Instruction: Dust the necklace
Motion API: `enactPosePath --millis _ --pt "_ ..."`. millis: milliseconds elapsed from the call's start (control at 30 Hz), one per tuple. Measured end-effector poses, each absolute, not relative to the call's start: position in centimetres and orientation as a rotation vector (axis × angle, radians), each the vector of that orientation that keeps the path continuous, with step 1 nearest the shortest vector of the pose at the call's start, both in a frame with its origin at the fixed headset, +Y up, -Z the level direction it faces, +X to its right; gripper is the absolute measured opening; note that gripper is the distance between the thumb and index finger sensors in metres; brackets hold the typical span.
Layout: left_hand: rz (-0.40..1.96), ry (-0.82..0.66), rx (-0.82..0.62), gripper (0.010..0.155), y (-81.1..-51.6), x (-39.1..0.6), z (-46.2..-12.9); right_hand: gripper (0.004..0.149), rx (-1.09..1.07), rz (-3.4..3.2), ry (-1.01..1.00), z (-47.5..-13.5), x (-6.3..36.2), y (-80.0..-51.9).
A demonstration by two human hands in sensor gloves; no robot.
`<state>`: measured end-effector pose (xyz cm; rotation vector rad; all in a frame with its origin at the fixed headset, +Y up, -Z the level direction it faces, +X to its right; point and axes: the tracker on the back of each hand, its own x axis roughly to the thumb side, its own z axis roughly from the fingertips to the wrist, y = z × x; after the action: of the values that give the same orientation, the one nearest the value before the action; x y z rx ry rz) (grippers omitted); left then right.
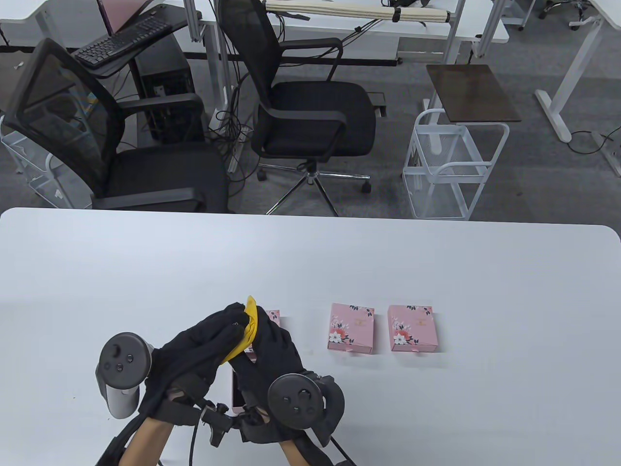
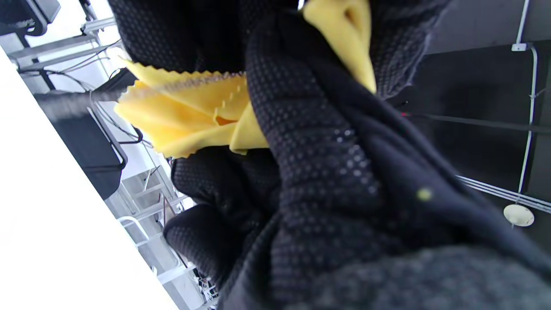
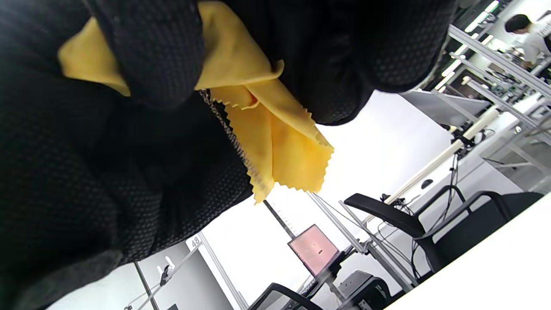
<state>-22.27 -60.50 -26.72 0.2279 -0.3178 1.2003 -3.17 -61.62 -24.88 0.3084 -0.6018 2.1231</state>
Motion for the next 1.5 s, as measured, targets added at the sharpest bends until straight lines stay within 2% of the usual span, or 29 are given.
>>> enactPosePath --millis 200,300,600,767,933,1200,1500 --pt "1.152 -0.326 0.302 0.04 -60.1 -22.2 -26.3 0.046 0.298 2.063 -0.559 -25.2 -3.1 -62.0" --pt "1.152 -0.324 0.319 0.039 -60.0 -22.1 -26.2 0.044 0.33 1.996 -0.472 -25.6 -2.8 -62.2" --pt "1.056 -0.339 0.313 0.038 -59.8 -22.2 -26.3 0.044 0.383 2.033 -0.369 -25.5 -1.9 -62.1" --pt "0.99 -0.341 0.31 0.037 -59.8 -22.1 -26.4 0.043 0.337 2.125 -0.385 -25.5 -1.6 -62.7" --pt "0.976 -0.351 0.272 0.037 -59.9 -22.2 -26.8 0.043 0.38 2.175 -0.353 -25.4 -1.7 -62.9" --pt "0.948 -0.36 0.254 0.037 -59.9 -22.1 -26.8 0.042 0.325 2.128 -0.313 -25.4 -1.2 -65.4" --pt "0.941 -0.368 0.251 0.036 -60.1 -21.7 -26.8 0.041 0.348 2.144 -0.346 -25.1 -1.4 -65.8"
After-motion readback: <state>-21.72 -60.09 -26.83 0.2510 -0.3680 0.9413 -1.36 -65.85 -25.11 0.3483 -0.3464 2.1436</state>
